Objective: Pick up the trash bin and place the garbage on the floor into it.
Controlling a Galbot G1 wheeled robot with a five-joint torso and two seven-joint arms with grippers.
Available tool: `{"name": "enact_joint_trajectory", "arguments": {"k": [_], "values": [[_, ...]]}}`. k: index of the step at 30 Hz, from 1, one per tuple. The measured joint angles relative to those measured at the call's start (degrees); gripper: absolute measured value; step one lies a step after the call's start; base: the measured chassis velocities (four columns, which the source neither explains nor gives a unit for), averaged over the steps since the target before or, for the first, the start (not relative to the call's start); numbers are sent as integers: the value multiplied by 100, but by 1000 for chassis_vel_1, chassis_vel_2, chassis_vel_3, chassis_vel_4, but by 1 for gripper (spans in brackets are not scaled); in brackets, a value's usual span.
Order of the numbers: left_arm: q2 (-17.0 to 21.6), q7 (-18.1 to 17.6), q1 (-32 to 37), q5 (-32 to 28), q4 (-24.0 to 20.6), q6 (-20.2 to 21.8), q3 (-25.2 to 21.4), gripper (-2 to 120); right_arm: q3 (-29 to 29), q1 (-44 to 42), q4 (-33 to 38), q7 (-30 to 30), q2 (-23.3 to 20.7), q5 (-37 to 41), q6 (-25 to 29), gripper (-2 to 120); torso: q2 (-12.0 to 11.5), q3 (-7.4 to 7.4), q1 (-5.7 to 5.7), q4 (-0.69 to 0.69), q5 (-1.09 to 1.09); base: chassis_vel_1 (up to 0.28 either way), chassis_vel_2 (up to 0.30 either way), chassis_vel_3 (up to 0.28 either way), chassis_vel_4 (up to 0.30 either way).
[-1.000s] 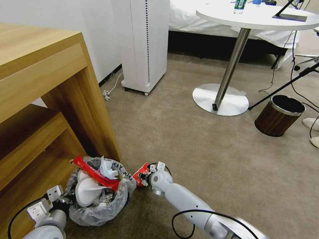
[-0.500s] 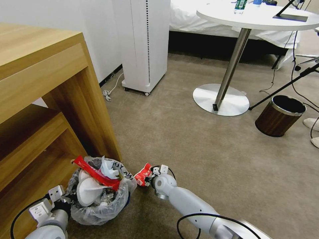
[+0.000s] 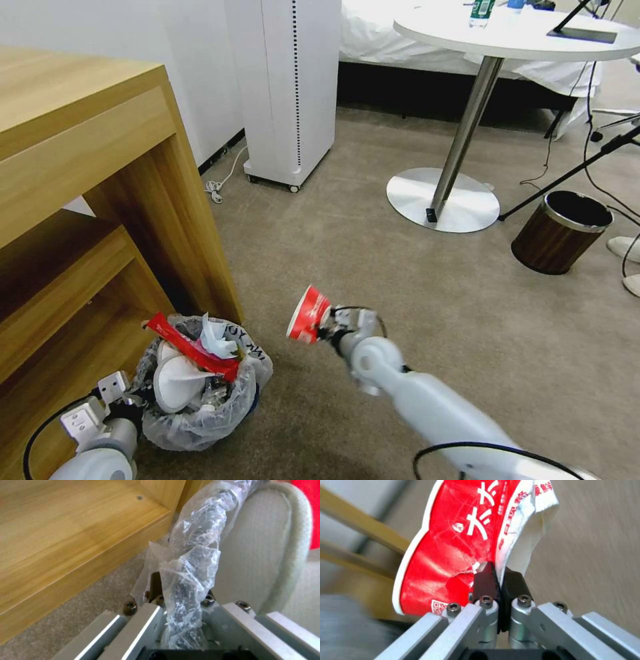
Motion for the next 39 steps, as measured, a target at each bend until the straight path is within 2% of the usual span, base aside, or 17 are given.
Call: {"name": "enact_joint_trajectory", "arguments": {"k": [1,4,5,7,9,13,14,17,21,30,35,39], "values": [[0,0,0,0,0,0,0,1,0,0,0,0,0,0,0,0,0,0,0,0,0,0,0,0,0],[-21,-3,1,5,-37,9,13,1,-144,280,1355,-467,-696,-94,191,0,1,0,0,1,0,0,0,0,0],[-21,-3,1,5,-37,9,13,1,-144,280,1355,-467,-696,-94,191,0,1,0,0,1,0,0,0,0,0],[-28,-3,12,12,-81,9,22,1,-417,561,1911,-725,-953,-96,283,0,1,0,0,2,0,0,0,0,0],[-28,-3,17,13,-96,12,24,1,-519,688,2070,-815,-1024,-69,269,0,1,-1,0,2,0,0,0,0,0],[12,-6,-24,4,-172,51,88,1,-1291,1397,2416,-974,-1142,177,9,0,1,-1,0,1,-1,0,0,0,0],[12,-6,-24,4,-172,51,88,1,-1291,1397,2416,-974,-1142,177,9,0,1,-1,0,1,-1,0,0,0,0],[0,-9,5,10,-237,76,112,1,-1924,1905,2261,-540,-939,702,-373,0,1,0,0,3,-3,0,0,0,0],[-43,-9,53,39,-324,89,121,1,-2345,2256,1806,-297,-609,933,-559,0,0,0,0,3,-2,0,0,0,0],[-94,-5,124,62,-418,90,96,1,-2839,2578,1132,67,126,1200,-782,0,1,0,0,2,-2,0,0,0,0],[-108,-3,101,62,-417,85,83,1,-3022,2625,1002,151,384,1221,-830,0,0,0,0,2,-2,0,0,0,0],[-126,-2,66,61,-381,71,80,1,-3200,2646,902,448,631,1427,-978,0,1,0,0,2,-2,0,0,0,0]]}}
